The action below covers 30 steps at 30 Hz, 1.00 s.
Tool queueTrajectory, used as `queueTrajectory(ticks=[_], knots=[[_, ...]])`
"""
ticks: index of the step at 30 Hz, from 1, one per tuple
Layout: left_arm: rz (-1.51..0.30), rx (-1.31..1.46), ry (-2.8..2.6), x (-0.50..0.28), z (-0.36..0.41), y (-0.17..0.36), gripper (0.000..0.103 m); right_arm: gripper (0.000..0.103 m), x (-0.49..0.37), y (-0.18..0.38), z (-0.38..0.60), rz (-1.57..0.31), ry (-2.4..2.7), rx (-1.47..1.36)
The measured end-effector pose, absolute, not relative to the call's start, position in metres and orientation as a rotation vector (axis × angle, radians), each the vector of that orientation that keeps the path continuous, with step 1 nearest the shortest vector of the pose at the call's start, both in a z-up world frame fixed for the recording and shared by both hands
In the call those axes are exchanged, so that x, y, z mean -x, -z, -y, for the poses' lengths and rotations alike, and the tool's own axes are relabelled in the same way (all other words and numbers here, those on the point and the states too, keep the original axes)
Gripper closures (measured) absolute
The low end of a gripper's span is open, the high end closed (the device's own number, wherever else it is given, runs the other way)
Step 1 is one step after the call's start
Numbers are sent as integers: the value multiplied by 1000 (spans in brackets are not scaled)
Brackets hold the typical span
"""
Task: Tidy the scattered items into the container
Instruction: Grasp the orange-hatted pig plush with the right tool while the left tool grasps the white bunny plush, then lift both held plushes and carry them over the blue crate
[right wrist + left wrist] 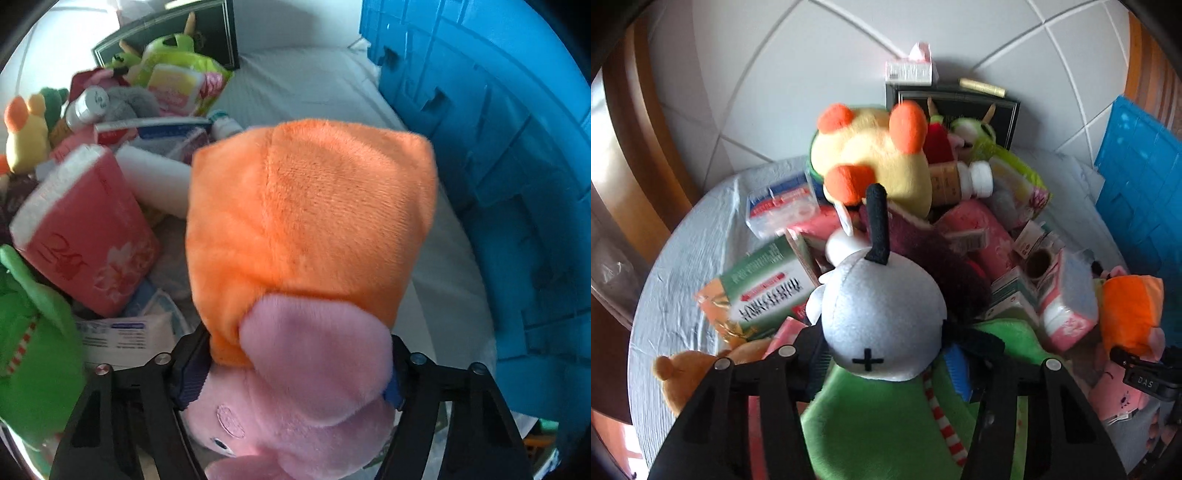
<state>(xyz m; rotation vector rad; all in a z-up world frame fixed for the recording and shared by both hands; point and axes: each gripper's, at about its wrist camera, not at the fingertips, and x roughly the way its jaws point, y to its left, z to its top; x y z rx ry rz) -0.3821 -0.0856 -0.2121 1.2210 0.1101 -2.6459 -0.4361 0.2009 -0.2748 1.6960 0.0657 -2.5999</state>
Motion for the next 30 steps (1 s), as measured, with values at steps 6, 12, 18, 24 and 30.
queueTrajectory(ticks=[6, 12, 18, 24, 30], knots=[[-94, -1039, 2727, 355, 81, 162, 50, 31, 413, 218, -192, -84, 2672, -1479], [-90, -924, 2799, 325, 71, 127, 50, 31, 388, 145, -165, -86, 2674, -1212], [-91, -865, 2850, 300, 61, 106, 50, 31, 357, 92, -148, -90, 2687, -1044], [-83, -759, 2922, 282, 36, 76, 50, 31, 333, 41, -153, -136, 2729, -900], [-57, -680, 2985, 282, -11, 49, 50, 31, 320, -17, -195, -142, 2779, -747]])
